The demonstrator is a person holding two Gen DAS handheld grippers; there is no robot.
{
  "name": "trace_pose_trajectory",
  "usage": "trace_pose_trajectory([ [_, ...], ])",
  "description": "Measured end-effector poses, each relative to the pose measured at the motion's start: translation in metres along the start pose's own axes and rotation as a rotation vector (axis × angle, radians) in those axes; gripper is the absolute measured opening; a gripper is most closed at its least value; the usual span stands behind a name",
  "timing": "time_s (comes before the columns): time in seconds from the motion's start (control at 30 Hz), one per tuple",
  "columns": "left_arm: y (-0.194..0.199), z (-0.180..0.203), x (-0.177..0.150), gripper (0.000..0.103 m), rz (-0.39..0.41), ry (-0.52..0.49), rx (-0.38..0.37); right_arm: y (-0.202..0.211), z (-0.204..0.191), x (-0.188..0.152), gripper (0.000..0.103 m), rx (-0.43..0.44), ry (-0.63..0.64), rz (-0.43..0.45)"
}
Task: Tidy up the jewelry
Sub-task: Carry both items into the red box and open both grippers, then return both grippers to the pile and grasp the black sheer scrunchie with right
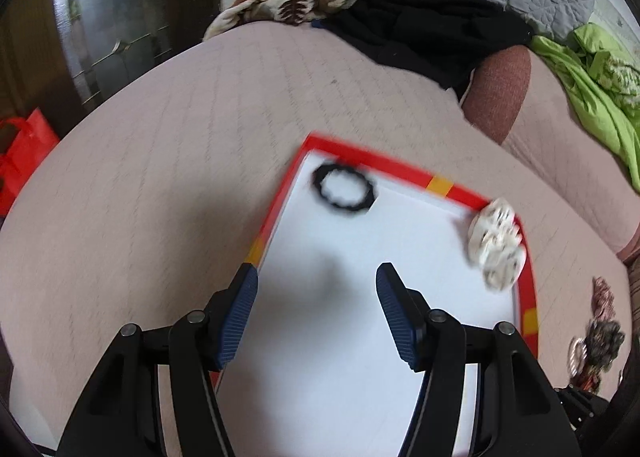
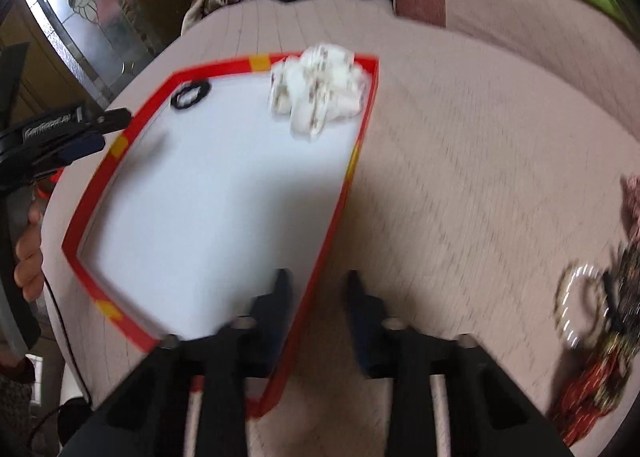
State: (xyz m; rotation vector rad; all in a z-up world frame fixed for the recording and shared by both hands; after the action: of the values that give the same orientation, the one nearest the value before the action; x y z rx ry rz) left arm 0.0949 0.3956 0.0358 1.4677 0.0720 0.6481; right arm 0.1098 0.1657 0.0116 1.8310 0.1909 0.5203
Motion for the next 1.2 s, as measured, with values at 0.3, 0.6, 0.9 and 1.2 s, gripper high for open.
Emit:
trace_pose_trajectory([
  [0.3,0.027,-0.02,-0.042,0.061,0.003,0.038,0.006,0.002,-0.009,-0.026,0.016,-0.026,0.039,-0.025],
  [0.6,0.075,0.026,-0.062,0.061,0.058,-0.05,-0.015,0.015,-0.011,-0.077,0.02,-0.021,0.023,-0.035],
  [0.9,0.099,0.123,-0.105,0.061,0.03,-0.186,-0.122,0.071,0.02,-0.117,0.06,0.04,-0.013,0.078],
  [1.2,0.071,0.232,-0.167,0.061,-0.102,-0.368,-0.222,0.114,0.167,-0.205,0.06,-0.052,-0.239,0.104],
])
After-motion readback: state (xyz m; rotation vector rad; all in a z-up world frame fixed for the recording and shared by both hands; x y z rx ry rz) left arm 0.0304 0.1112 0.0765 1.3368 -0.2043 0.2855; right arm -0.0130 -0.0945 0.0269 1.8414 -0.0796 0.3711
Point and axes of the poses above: each gripper's, at about its wrist camera, not at the fingertips, and y roughly against the way its jaws point, z to its right, x to its top, the point moved 5 cm from there along -y, roughly the way its jaws point, and after that the axes turned 14 degrees about -z, right-handed, at the moved point
